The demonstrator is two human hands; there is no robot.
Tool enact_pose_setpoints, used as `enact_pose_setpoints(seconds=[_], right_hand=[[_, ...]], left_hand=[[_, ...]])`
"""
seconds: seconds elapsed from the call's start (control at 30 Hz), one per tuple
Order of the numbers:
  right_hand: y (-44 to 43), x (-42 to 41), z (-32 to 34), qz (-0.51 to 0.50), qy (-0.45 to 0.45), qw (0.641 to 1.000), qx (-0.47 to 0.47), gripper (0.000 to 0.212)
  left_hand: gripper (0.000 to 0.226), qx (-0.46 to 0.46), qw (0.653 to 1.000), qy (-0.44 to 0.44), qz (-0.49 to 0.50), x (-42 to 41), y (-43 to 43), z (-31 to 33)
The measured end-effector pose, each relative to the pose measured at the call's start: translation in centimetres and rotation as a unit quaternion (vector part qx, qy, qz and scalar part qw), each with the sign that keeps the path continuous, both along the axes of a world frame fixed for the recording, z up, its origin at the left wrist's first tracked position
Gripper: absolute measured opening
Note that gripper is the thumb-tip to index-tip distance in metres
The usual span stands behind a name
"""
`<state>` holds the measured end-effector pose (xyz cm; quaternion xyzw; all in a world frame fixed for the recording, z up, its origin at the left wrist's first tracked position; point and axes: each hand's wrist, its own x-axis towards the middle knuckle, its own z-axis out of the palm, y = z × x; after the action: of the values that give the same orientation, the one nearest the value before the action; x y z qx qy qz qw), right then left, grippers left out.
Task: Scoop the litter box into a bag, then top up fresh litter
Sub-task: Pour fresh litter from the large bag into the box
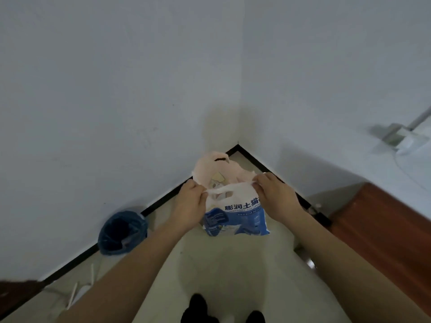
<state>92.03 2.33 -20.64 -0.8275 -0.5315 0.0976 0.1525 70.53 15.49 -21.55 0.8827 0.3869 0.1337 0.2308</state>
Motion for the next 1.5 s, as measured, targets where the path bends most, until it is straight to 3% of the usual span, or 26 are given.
enact_pose_setpoints(seconds=[0.4,0.53,0.7,0.93,1.1,1.3,1.5], right_hand=[[12.1,10.5,-10.8,0.024,-0.076,0.976,-0.205,0.013],[15.3,15.1,-15.3,0.004,-0.073,0.961,-0.265,0.021],[19.9,22.2,-24.9,-0.031,-0.071,0.967,-0.243,0.031],[25.1,29.0,-38.5,-0.040,-0.063,0.988,-0.135,0.012],[23.8,30.6,-47.2,-0.046,-0.037,0.998,-0.032,0.026],[18.8,29.2,-58.7,-0.076,0.023,0.984,-0.157,0.028],[20.1,29.9,-61.9,-0.139,0.023,0.985,-0.103,0.032]], left_hand=[[0.025,-0.085,0.990,0.064,-0.088,9.9,11.6,-13.5],[0.020,-0.108,0.985,0.083,-0.106,14.9,14.5,-18.7],[0.025,-0.117,0.991,0.044,-0.050,22.6,18.1,-28.9],[0.027,-0.111,0.993,0.027,0.011,30.1,22.9,-43.1],[0.021,-0.074,0.996,0.019,0.046,31.4,21.5,-50.4],[0.017,-0.102,0.991,0.084,-0.006,31.0,19.2,-61.0],[0.020,-0.020,1.000,0.001,-0.021,32.8,20.1,-64.2]])
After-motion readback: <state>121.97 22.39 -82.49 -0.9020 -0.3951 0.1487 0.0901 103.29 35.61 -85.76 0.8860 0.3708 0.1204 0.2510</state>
